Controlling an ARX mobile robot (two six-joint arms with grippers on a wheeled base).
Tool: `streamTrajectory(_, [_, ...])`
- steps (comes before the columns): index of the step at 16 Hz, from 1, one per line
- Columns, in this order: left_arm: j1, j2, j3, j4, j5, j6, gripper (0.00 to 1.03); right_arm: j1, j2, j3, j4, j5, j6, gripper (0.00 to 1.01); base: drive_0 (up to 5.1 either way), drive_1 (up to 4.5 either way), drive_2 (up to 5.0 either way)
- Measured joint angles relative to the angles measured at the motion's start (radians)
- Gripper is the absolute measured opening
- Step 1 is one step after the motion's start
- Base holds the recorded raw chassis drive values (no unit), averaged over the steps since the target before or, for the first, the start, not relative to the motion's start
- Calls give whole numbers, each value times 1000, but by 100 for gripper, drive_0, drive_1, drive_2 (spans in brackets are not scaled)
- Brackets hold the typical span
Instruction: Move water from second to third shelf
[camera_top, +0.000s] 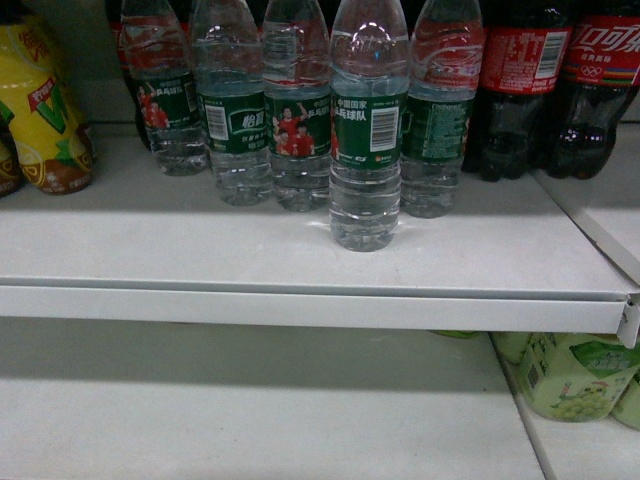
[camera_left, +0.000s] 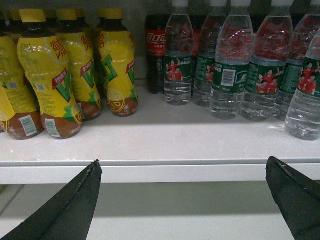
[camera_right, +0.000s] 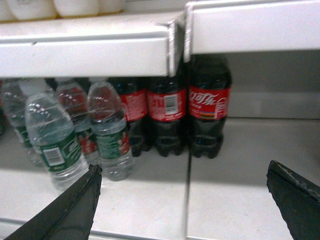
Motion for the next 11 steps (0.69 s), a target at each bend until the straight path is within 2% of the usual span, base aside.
streamTrajectory(1, [0,0,0,0,0,0,98,42,30,0,18,18,-6,98,0,0,0])
streamTrajectory(2, [0,0,0,0,0,0,98,160,125,-1,94,60,-25,98,0,0,0])
streamTrajectory(3, [0,0,0,0,0,0,98,340,326,-1,251,114,-47,98,0,0,0])
streamTrajectory(6, [0,0,0,0,0,0,98,444,551,32,360,125,-39,98,0,0,0])
streamTrajectory(9, [0,0,0,0,0,0,98,523,665,109,377,126,-23,98,0,0,0])
streamTrajectory(11, [0,0,0,0,0,0,98,557,728,143,369,126,-7,98,0,0,0])
